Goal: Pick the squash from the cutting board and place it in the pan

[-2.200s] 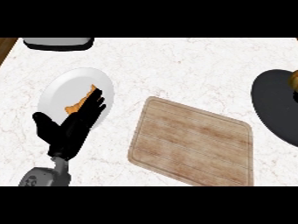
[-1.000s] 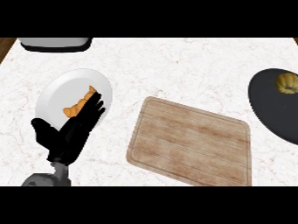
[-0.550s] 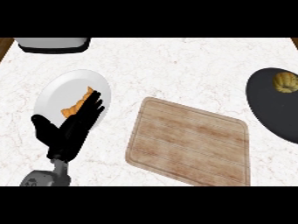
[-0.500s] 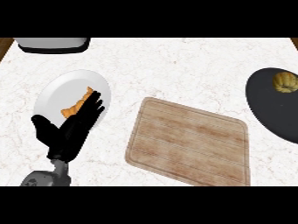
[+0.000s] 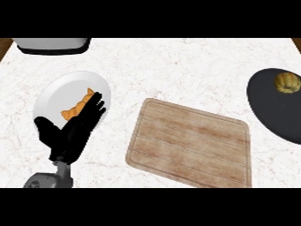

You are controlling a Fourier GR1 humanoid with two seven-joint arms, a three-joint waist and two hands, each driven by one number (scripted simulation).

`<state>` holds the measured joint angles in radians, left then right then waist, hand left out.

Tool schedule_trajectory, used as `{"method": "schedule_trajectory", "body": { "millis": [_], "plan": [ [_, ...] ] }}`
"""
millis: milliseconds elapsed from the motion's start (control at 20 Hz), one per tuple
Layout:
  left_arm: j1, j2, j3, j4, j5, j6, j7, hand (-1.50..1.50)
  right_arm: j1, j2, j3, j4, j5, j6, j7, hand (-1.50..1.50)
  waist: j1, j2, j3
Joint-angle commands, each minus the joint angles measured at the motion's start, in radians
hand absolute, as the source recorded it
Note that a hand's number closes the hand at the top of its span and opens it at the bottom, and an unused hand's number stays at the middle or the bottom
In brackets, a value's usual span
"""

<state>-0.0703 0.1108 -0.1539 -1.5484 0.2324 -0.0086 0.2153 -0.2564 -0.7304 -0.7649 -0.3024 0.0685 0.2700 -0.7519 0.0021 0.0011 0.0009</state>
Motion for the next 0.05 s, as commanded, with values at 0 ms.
{"method": "schedule_trajectory", "body": {
  "millis": [0],
  "plan": [
    [-0.026,0.030,0.062,0.058,0.036,-0.070,-0.007,0.00,0.038,-0.027,0.026,-0.016,-0.031,0.049,-0.010,-1.50,-0.001,0.000,0.000]
  ]
}}
